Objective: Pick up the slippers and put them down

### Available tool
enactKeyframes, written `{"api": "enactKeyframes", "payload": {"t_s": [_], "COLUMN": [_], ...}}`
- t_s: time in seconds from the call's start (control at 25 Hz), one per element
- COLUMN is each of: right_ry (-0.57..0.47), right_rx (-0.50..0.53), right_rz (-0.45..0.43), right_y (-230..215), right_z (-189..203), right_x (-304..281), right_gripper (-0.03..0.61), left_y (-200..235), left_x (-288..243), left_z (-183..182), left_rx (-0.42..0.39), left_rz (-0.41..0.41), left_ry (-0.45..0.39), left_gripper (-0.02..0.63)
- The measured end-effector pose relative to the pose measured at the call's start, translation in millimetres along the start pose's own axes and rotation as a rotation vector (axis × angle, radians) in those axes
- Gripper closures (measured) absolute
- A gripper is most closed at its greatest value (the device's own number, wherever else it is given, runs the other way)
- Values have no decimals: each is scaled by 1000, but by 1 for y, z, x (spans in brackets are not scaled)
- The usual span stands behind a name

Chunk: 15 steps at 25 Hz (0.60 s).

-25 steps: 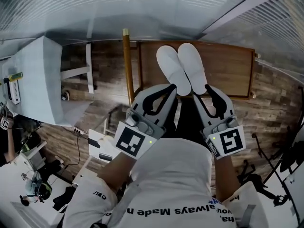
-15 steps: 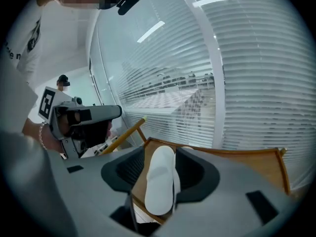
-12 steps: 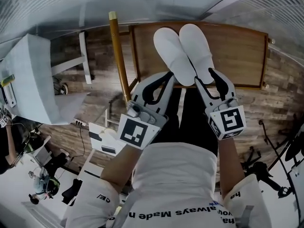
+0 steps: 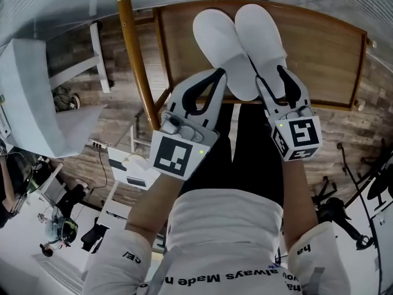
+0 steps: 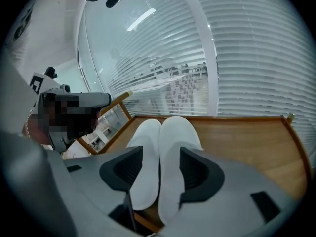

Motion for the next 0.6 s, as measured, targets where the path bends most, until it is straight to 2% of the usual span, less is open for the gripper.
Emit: {"api": "enactKeyframes", "payload": {"t_s": [0.32, 0.6], "right_ry": [32, 16], "right_rx": [74, 113], "right_rz": [54, 50], "right_y": [-6, -3], "right_z": [8, 4], "right_x": [-29, -52], "right_gripper": [348, 339], "left_y": [13, 24], "left_x": [-15, -24], "left_z": [17, 18], "left_rx": [-10, 1], "left_rz": [-40, -59], "left_ry": [18, 14], "left_gripper": [602, 602]}}
Point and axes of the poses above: the fingertips, and each gripper's own axes: x backward along the fingers, y to its left, z out of its underside, the point moved 9 cm from there along x, backward along the fingers, and after that the axes turned 8 degrees about y, right-handed, at the moved point
